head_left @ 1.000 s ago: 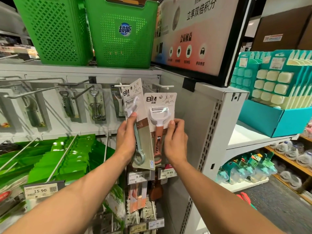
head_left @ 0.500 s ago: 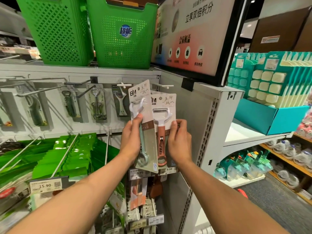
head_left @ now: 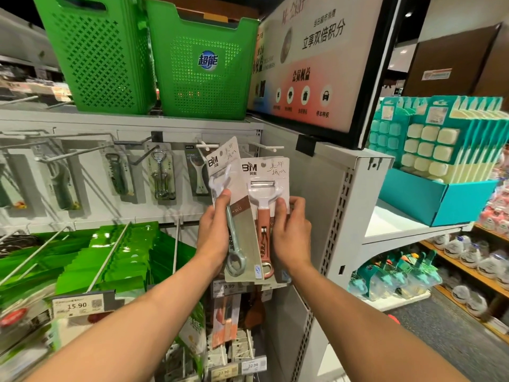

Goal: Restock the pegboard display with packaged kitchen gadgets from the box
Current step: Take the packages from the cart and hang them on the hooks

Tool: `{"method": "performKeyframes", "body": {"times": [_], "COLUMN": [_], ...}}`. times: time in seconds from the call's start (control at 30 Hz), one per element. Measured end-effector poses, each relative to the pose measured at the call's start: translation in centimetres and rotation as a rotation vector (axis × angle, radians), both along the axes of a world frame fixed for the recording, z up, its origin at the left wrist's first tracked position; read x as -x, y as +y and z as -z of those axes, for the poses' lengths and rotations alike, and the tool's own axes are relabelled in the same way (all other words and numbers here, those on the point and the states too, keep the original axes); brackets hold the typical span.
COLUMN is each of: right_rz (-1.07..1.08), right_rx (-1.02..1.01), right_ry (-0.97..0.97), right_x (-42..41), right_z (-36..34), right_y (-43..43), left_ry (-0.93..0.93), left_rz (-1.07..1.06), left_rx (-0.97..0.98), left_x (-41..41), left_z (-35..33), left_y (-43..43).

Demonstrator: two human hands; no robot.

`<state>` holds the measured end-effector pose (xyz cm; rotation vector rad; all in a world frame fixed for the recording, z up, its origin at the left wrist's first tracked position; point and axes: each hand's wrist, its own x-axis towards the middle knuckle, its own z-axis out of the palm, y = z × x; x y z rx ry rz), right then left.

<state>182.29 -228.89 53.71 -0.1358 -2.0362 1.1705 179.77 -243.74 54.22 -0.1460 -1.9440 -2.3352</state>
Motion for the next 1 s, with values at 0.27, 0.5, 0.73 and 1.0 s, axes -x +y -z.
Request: {"method": "performKeyframes", "body": {"times": [0.27, 0.5, 0.73, 1.0], "right_rz": [-0.005, 0.039, 0.056, 0.125], "right_rx": [-0.011, 0.080, 0.027, -0.061], "right_ry": [-0.025, 0.018, -0.042, -0.219], "right_x": [-0.3, -0.3, 0.8, 3.6], "right_z": [-0.2, -0.8, -0.7, -1.7], "right_y": [0.4, -0.1, 0.3, 0.2], "left_ry": [0.018, 0.014, 0.024, 0.031], "left_rz": [0.027, 0.032, 0.010, -0.040], "left_rx": [-0.048, -0.052, -0.019, 0.080], "left_x": [-0.4, -0.3, 0.1, 1.6], "left_z": [-0.1, -0.4, 0.0, 0.2], "left_y": [-0.1, 0.1, -0.2, -0.3]}}
